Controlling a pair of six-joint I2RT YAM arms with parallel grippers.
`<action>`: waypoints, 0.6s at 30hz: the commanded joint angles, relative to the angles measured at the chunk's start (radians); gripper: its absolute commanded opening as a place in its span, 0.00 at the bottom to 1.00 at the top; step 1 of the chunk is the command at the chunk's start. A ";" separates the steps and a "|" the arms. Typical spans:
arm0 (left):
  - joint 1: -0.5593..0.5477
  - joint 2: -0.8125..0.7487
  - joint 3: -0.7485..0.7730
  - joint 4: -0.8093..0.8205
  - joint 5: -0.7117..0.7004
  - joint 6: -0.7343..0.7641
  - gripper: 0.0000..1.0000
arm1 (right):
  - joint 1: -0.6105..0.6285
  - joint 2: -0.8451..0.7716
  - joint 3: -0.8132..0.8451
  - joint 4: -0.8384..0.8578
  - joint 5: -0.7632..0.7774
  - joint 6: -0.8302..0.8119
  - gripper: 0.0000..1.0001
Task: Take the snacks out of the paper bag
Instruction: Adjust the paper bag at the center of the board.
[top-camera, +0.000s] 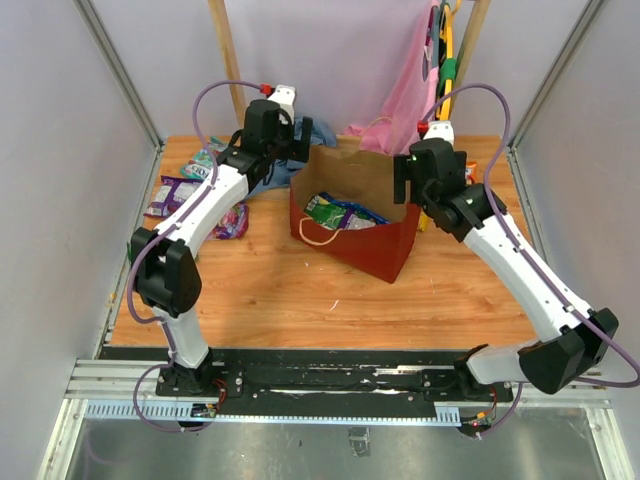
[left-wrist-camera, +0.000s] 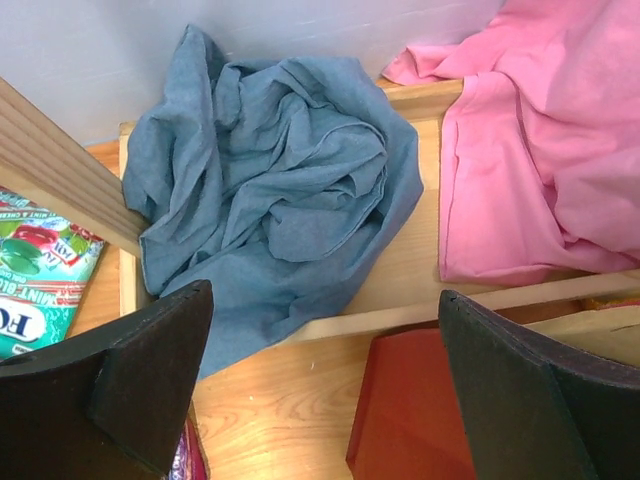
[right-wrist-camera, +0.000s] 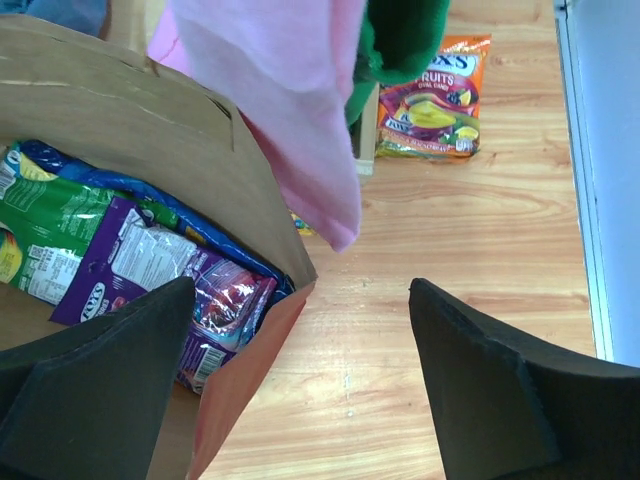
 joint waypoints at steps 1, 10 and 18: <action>-0.007 0.000 0.028 -0.001 0.043 0.039 0.98 | 0.032 0.000 0.057 -0.034 0.081 -0.030 0.90; -0.019 -0.088 0.013 -0.026 -0.006 0.020 0.97 | 0.032 0.065 0.095 -0.114 0.127 -0.026 0.83; -0.019 -0.260 -0.032 0.000 0.036 -0.015 1.00 | 0.032 0.132 0.110 -0.170 0.155 0.001 0.78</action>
